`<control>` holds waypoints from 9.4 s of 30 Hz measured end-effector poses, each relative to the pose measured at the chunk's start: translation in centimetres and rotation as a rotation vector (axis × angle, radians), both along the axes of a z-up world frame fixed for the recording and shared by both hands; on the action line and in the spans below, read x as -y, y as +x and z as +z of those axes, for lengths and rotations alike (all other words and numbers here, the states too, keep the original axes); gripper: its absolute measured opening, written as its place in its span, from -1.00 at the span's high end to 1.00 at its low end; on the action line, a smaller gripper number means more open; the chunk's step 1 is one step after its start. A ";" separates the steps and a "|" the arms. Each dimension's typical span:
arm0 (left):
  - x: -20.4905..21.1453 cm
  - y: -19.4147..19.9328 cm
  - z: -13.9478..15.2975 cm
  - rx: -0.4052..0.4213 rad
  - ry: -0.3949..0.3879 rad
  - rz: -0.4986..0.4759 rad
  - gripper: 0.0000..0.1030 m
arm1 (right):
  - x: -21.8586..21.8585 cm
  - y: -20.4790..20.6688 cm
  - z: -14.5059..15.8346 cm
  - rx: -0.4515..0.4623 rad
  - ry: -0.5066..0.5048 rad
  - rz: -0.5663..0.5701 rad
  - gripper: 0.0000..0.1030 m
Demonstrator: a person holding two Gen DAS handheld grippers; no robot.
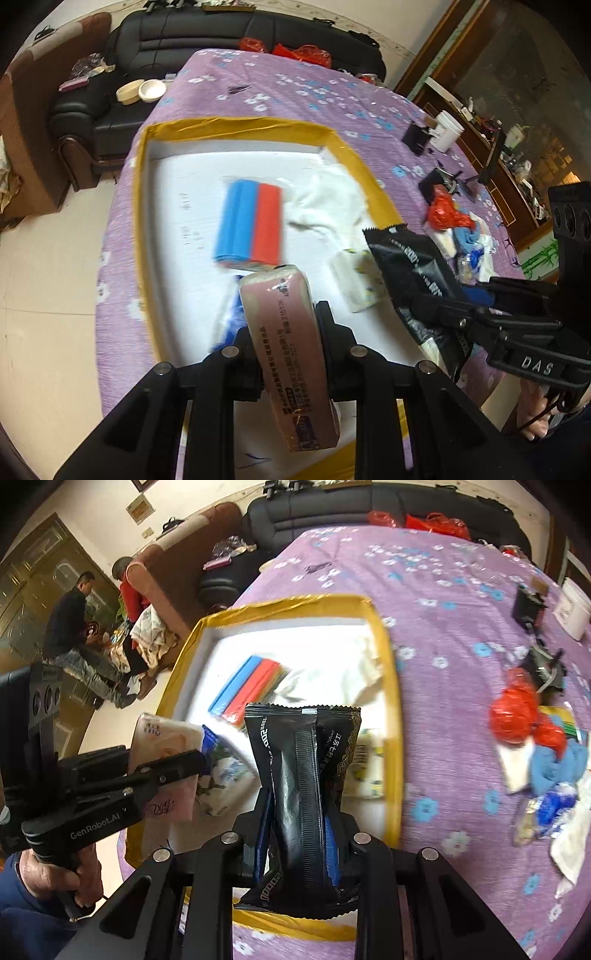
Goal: Organize soft objects
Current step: 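Carry the pink box and black packet into the tray and open both tools, then grasp the blue Vinda tissue bag with the left tool while the right tool grasps the white towel, then carry the Vinda bag and white towel into the tray and open both tools, then move both tools back to the pile and grasp the white paper bag with the right tool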
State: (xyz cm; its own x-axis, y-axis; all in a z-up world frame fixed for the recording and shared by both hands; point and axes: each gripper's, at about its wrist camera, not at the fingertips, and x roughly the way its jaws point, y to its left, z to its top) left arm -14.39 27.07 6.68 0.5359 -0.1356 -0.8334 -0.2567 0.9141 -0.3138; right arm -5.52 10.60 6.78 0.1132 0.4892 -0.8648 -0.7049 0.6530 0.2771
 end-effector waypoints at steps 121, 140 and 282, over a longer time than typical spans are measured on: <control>22.8 11.1 -0.3 -0.049 0.083 -0.416 0.10 | 25.8 10.2 -2.8 0.011 -0.066 -0.417 0.76; 16.9 8.1 1.8 0.014 0.074 -0.288 0.10 | 17.6 5.9 1.0 0.065 0.014 -0.244 0.76; 14.2 5.9 2.5 0.044 0.051 -0.228 -0.20 | 28.4 22.1 -3.0 -0.115 0.029 -0.940 -0.18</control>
State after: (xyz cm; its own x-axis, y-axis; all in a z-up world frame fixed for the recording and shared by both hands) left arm -8.48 12.84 9.20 0.5323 -0.2157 -0.8186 -0.0289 0.9618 -0.2723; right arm 16.59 -17.81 3.77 0.3865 0.2631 -0.8840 0.1387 0.9310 0.3377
